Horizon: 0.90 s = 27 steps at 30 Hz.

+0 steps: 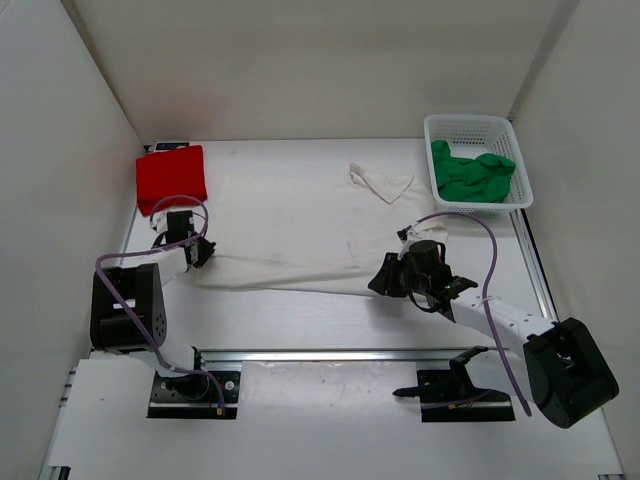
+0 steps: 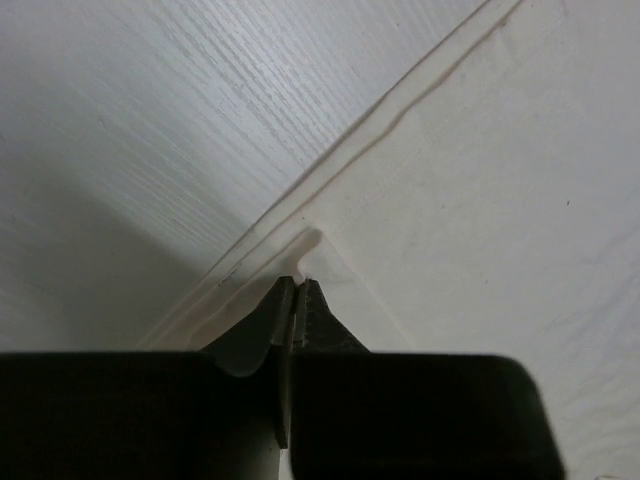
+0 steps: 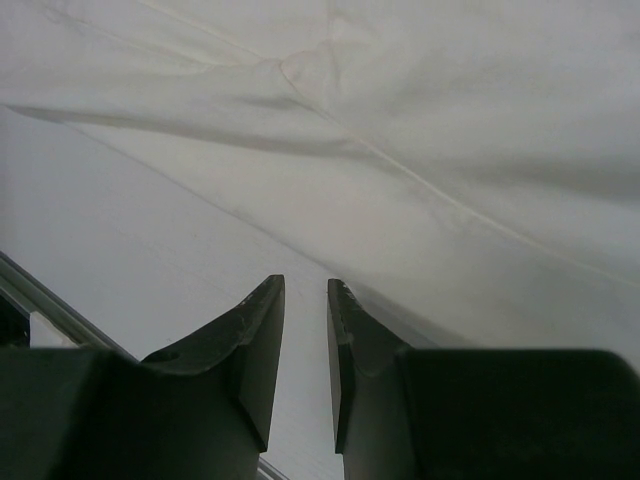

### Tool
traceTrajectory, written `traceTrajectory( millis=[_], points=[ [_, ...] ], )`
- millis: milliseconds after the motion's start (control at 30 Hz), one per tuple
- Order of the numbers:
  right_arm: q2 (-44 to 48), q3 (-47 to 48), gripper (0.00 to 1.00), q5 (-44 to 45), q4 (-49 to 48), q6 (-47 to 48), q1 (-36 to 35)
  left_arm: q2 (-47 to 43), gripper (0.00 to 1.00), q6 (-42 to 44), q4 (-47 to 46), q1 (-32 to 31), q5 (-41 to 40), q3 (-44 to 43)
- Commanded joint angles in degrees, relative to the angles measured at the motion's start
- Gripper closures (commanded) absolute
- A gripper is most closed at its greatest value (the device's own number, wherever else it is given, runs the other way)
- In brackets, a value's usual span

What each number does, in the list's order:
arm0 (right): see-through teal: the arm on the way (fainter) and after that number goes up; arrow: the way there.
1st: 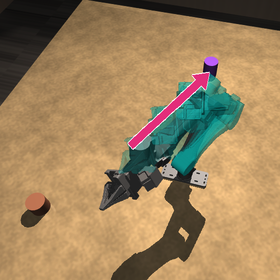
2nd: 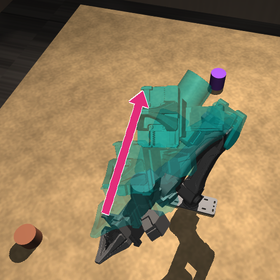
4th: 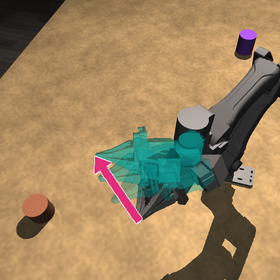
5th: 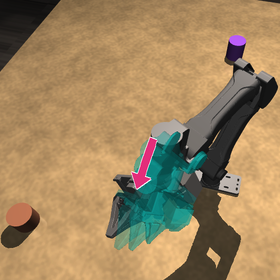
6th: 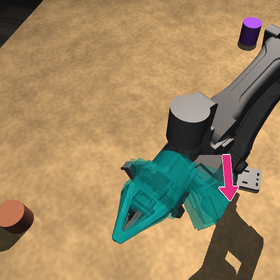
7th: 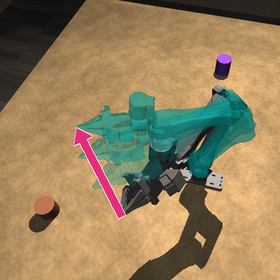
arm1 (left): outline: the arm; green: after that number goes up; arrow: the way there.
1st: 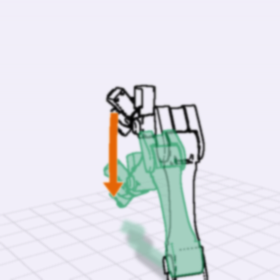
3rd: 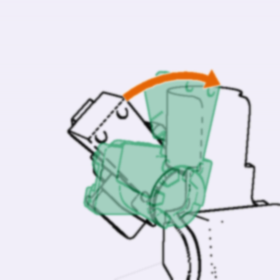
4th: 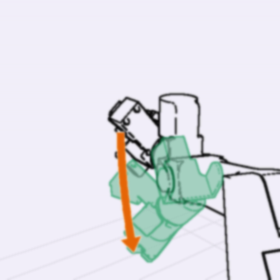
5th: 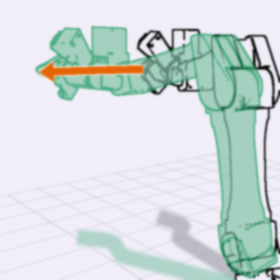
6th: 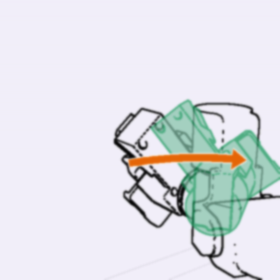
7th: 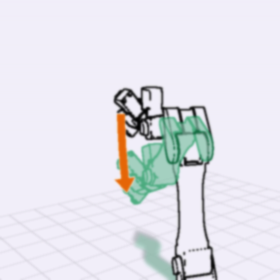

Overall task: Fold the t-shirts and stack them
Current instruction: Fold the flattened tshirt in 1/3 of the way

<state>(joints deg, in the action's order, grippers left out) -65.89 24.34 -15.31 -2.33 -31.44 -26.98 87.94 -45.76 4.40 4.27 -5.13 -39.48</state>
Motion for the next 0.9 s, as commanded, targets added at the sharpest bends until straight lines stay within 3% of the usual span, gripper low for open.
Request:
traceTrajectory(
  millis=[0, 67, 400, 867],
  points=[
    [0.9, -0.4, 0.78, -0.2, -2.8, 0.0, -0.3, -0.3, 0.95, -0.4, -0.9, 0.1, -0.2, -1.4],
    [0.9, -1.0, 0.77, -0.2, -2.9, 0.4, -0.1, -1.0, 1.0, -0.4, -0.6, 0.5, -0.5, -1.1],
    [0.0, -1.0, 0.78, 2.3, -2.5, 0.6, 2.5, -8.8, 1.0, -1.0, 0.5, -0.3, 0.1, -1.8],
    [-2.5, -2.4, 0.78, 5.5, -2.9, -0.1, 7.6, -7.2, 1.0, -4.1, -3.8, 2.2, 1.6, -1.7]
  ],
)
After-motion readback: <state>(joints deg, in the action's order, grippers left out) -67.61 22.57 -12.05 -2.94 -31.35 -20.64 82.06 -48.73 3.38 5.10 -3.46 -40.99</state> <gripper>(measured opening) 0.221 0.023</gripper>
